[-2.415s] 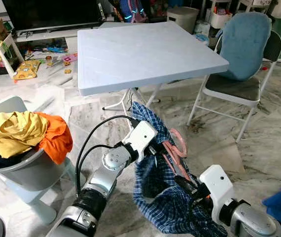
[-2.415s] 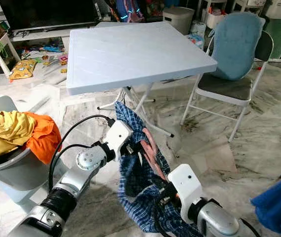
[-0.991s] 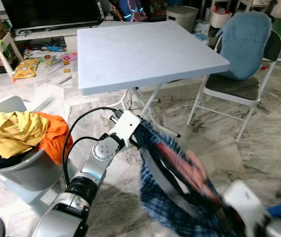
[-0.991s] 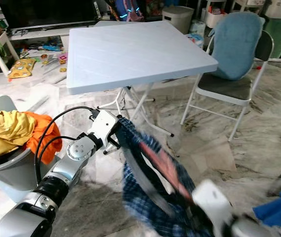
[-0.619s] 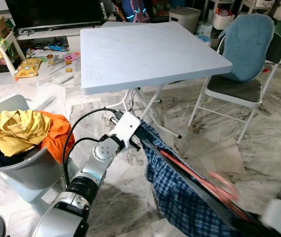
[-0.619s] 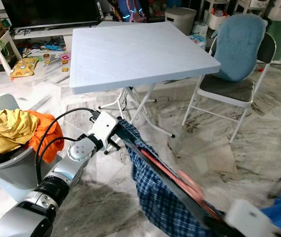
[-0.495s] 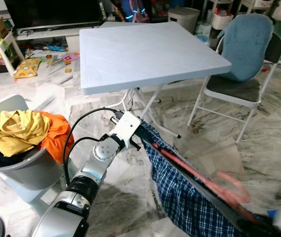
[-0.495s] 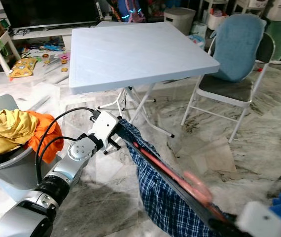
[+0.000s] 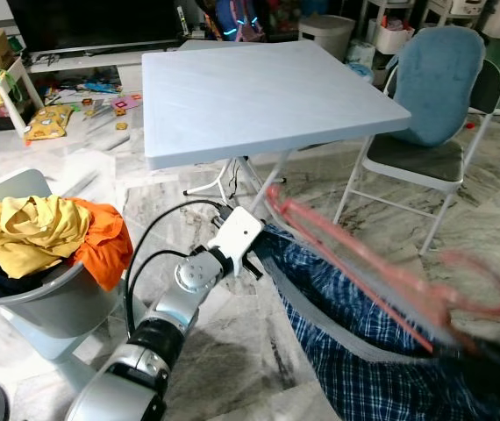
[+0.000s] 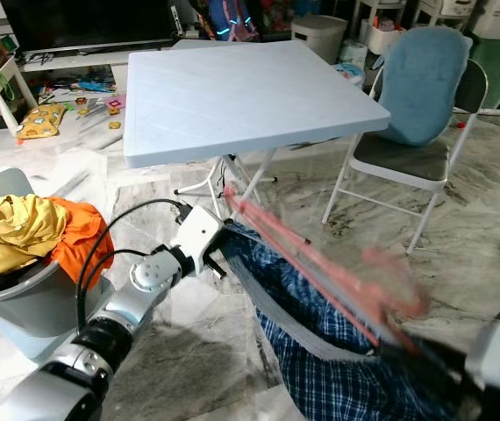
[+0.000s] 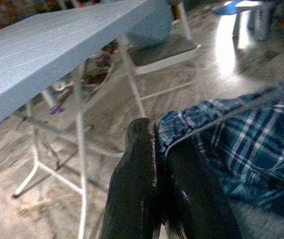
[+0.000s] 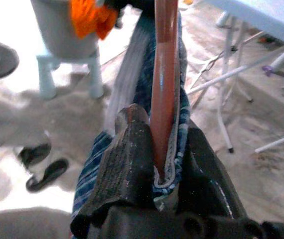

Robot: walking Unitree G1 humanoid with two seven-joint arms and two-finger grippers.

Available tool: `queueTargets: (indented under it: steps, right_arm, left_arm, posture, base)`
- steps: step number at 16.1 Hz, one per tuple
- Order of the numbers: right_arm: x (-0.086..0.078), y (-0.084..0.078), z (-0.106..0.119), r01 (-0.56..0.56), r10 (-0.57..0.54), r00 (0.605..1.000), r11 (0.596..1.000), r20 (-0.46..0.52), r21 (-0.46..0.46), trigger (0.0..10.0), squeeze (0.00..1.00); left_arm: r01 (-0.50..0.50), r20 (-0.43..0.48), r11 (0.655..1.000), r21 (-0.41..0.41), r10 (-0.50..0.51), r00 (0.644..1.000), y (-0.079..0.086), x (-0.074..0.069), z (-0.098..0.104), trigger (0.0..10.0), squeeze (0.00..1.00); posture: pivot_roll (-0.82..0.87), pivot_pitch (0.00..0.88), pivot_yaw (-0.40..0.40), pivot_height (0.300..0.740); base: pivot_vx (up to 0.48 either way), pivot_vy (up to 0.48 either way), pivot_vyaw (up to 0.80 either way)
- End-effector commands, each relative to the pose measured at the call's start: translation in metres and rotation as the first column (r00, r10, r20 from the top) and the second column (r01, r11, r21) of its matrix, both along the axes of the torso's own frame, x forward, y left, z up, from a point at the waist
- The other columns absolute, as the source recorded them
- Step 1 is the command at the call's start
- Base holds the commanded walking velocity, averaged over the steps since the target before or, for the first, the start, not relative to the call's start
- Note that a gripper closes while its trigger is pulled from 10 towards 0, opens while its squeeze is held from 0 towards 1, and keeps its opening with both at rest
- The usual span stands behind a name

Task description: Hang hanger

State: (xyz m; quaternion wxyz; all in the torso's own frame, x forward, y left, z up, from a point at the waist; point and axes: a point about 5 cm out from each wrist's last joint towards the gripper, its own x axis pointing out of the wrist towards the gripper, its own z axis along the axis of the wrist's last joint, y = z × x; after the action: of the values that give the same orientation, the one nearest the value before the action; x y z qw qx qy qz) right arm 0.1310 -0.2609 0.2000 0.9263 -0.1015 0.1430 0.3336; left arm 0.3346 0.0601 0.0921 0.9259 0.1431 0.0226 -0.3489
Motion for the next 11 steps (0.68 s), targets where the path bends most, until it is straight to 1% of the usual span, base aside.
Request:
queueTargets:
  steps: [1, 2, 3, 4, 5, 6, 8, 9, 11]
  right_arm:
    - [0.004, -0.003, 0.0, 0.056, -0.056, 0.998, 0.998, 0.012, 0.013, 10.0, 0.0]
    - [0.018, 0.0, -0.01, 0.139, -0.139, 0.99, 0.99, 0.038, 0.002, 10.0, 0.0]
    - [0.029, 0.002, -0.018, 0.194, -0.192, 0.979, 0.981, 0.069, -0.026, 10.0, 0.0]
    - [0.041, 0.005, -0.028, 0.257, -0.254, 0.964, 0.966, 0.072, -0.03, 10.0, 0.0]
    - [0.047, 0.008, -0.034, 0.275, -0.272, 0.959, 0.96, 0.077, -0.043, 10.0, 0.0]
    - [0.05, 0.01, -0.036, 0.28, -0.275, 0.958, 0.958, 0.085, -0.055, 10.0, 0.0]
    - [0.06, 0.014, -0.043, 0.292, -0.284, 0.954, 0.952, 0.096, -0.088, 10.0, 0.0]
    - [0.071, 0.012, -0.053, 0.31, -0.299, 0.95, 0.94, 0.094, -0.145, 10.0, 0.0]
    - [0.078, 0.008, -0.058, 0.294, -0.283, 0.955, 0.938, 0.083, -0.183, 10.0, 0.0]
  left_arm:
    - [-0.002, -0.013, 1.0, -0.008, 0.002, 1.0, 0.002, -0.001, -0.001, 0.0, 0.0]
    - [0.048, -0.04, 0.998, -0.035, -0.05, 0.998, -0.005, -0.008, -0.004, 4.4, 0.0]
    - [0.104, -0.057, 0.992, -0.076, -0.109, 0.992, -0.011, -0.014, -0.004, 10.0, 0.0]
    - [0.18, -0.047, 0.978, -0.106, -0.186, 0.981, -0.019, -0.021, -0.001, 10.0, 1.0]
    - [0.216, -0.035, 0.97, -0.108, -0.221, 0.975, -0.022, -0.025, 0.0, 10.0, 1.0]
    - [0.231, -0.031, 0.967, -0.111, -0.236, 0.971, -0.023, -0.026, 0.0, 10.0, 1.0]
    - [0.279, -0.011, 0.955, -0.097, -0.282, 0.959, -0.026, -0.03, 0.001, 10.0, 1.0]
    - [0.375, 0.041, 0.924, -0.073, -0.373, 0.927, -0.029, -0.036, 0.008, 10.0, 1.0]
    - [0.425, 0.089, 0.903, -0.058, -0.42, 0.903, -0.028, -0.04, 0.015, 10.0, 1.0]
  posture:
    - [-0.07, 0.0, -0.001, 0.74]
    - [-0.07, 0.0, -0.003, 0.74]
    - [-0.07, 0.0, -0.004, 0.74]
    - [-0.06, 0.0, -0.005, 0.74]
    - [-0.06, 0.0, -0.005, 0.74]
    - [-0.06, 0.0, -0.005, 0.74]
    - [-0.06, 0.0, -0.007, 0.74]
    - [-0.05, 0.0, -0.014, 0.74]
    - [-0.04, 0.0, -0.017, 0.74]
  base:
    - [0.0, 0.0, 0.0]
    - [0.0, 0.0, 0.0]
    - [0.0, 0.0, 0.0]
    - [0.0, 0.0, 0.0]
    - [0.0, 0.0, 0.0]
    - [0.0, 0.0, 0.0]
    - [0.0, 0.0, 0.0]
    - [0.0, 0.0, 0.0]
    - [0.0, 0.0, 0.0]
